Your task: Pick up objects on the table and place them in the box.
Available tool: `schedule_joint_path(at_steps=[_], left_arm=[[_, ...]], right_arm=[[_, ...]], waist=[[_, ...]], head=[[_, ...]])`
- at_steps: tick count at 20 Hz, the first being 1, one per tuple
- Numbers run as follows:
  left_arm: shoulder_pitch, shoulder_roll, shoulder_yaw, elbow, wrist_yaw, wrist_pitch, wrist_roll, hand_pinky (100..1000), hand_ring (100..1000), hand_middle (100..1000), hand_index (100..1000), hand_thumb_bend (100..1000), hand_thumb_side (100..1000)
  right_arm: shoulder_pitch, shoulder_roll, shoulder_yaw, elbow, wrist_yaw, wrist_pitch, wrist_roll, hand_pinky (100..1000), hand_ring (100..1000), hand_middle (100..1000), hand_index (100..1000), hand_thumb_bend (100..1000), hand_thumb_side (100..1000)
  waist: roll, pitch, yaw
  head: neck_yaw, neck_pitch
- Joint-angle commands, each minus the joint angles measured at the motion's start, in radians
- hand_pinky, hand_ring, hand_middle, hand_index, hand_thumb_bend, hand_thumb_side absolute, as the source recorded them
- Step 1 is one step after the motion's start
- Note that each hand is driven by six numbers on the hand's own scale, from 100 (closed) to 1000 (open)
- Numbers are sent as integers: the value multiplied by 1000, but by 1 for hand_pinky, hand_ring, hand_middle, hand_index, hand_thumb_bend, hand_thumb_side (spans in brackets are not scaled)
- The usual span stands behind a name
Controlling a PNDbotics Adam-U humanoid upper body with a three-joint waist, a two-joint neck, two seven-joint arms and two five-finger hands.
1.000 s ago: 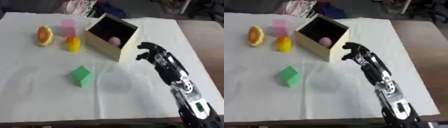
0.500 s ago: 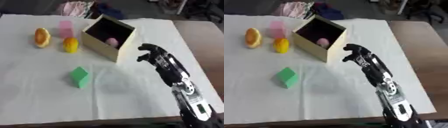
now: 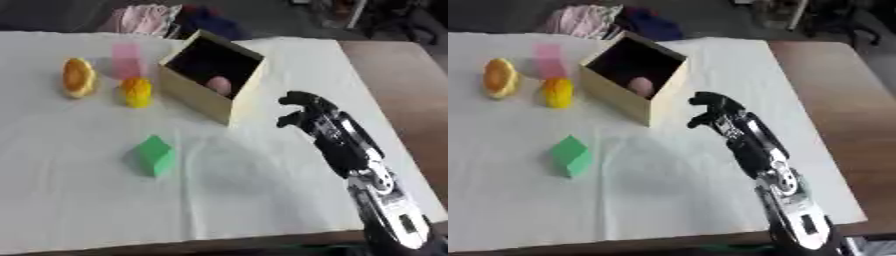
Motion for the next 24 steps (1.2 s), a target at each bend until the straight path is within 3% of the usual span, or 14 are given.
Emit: schedule_joint_path(at_steps=[1,4,7,10,14,18,21,24], left_arm=[[-32,59,-53,222,-56,4,-76,758,651,617,796,100,615],[-28,66,-118,382,-219,1,-167,765,661,627,804,100,547],[-30,61,-177,484,-494,-21,-290,792,707,697,848,100,367],[-50,42,-192,532,-774,-59,-387,804,737,749,877,100,247],[-72,8,-185,515,-1076,-124,-497,810,754,789,898,100,245],[-82,-28,-184,468,-1299,-185,-561,822,778,828,917,100,244],[-84,-50,-194,443,-1428,-241,-607,832,797,859,934,268,286],[-80,-69,-201,425,-1534,-283,-628,831,800,867,941,375,316]], right_arm=[[-13,-6,3,-10,-5,-2,8,827,638,789,851,100,680],[-13,-6,4,-9,-5,-1,10,827,638,789,851,100,680],[-14,-5,6,-8,-4,-1,13,827,638,789,851,100,680],[-14,-5,7,-7,-5,-1,15,828,638,790,851,100,681],[-15,-2,9,-7,-7,0,18,828,638,790,851,100,682],[-17,2,11,-8,-8,0,21,828,638,790,850,100,683],[-19,5,13,-9,-9,1,24,828,638,790,849,100,683],[-21,6,14,-9,-10,1,25,828,638,790,848,100,683]], waist=[[15,-29,-4],[16,-30,-8],[15,-32,-14],[13,-32,-18],[10,-30,-23],[9,-28,-29],[8,-25,-34],[7,-23,-38]], head=[[7,5],[7,5],[6,5],[9,5],[13,5],[16,5],[18,5],[21,5]])
